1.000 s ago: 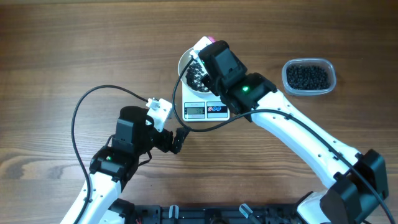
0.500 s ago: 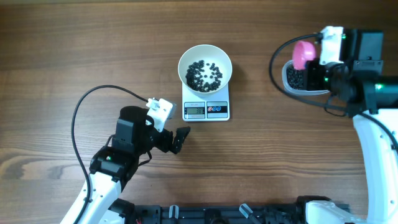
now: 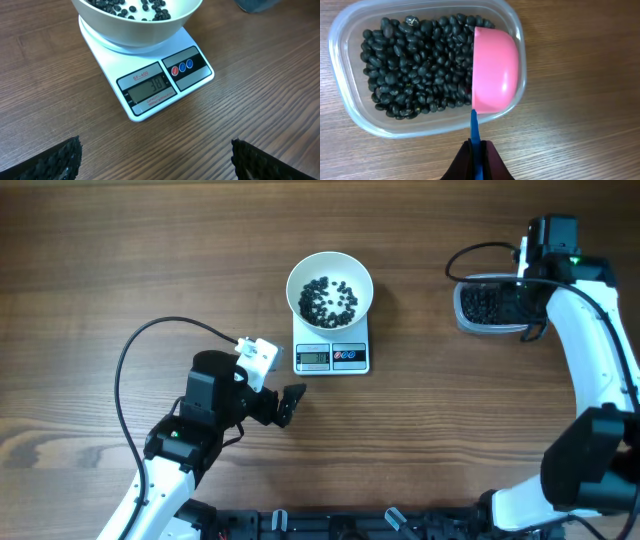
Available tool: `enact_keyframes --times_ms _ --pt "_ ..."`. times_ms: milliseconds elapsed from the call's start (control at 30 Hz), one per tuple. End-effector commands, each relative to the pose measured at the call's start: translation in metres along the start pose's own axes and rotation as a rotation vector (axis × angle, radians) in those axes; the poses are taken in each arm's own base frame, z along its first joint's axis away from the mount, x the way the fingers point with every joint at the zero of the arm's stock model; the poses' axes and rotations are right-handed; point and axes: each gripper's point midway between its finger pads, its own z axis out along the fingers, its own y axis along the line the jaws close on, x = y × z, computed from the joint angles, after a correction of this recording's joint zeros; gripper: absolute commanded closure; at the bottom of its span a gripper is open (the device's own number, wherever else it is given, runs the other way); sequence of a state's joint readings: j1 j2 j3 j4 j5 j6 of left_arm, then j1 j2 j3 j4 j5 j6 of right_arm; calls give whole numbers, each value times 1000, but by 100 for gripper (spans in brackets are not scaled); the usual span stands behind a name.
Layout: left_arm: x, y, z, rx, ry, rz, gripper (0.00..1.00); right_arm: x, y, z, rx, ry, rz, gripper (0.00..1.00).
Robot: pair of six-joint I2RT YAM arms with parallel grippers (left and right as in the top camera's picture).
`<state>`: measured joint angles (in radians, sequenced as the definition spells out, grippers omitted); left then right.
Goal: Scoop item into bowl and weigh 150g on scale
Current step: 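Return the scoop to the tub and scoop more beans, then move the scoop over the bowl and pour the beans in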
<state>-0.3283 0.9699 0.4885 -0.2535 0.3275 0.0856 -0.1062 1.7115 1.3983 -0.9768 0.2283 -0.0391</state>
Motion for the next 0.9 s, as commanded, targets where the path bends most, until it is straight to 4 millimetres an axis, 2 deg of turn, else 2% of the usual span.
enact_keyframes --times_ms 0,133,300,467,633,733,867 --pt "-10 -1 -2 -2 -22 20 0 4 15 17 -77 44 -44 96" --pt "-10 -1 -2 -2 -22 20 0 -5 49 11 -277 -1 -63 96" --pt "-10 -1 -2 -2 -22 20 0 -4 66 5 -382 -6 -78 96" --pt "-10 -1 -2 -2 -22 20 0 -2 69 0 -488 1 -33 96" --pt "-10 -1 -2 -2 -22 20 0 -3 58 -7 -646 -17 53 96" --pt "-10 -1 -2 -2 -22 20 0 -2 52 -8 -669 -18 72 96" --pt "-10 -1 -2 -2 -22 20 0 -1 55 -3 -679 1 85 96"
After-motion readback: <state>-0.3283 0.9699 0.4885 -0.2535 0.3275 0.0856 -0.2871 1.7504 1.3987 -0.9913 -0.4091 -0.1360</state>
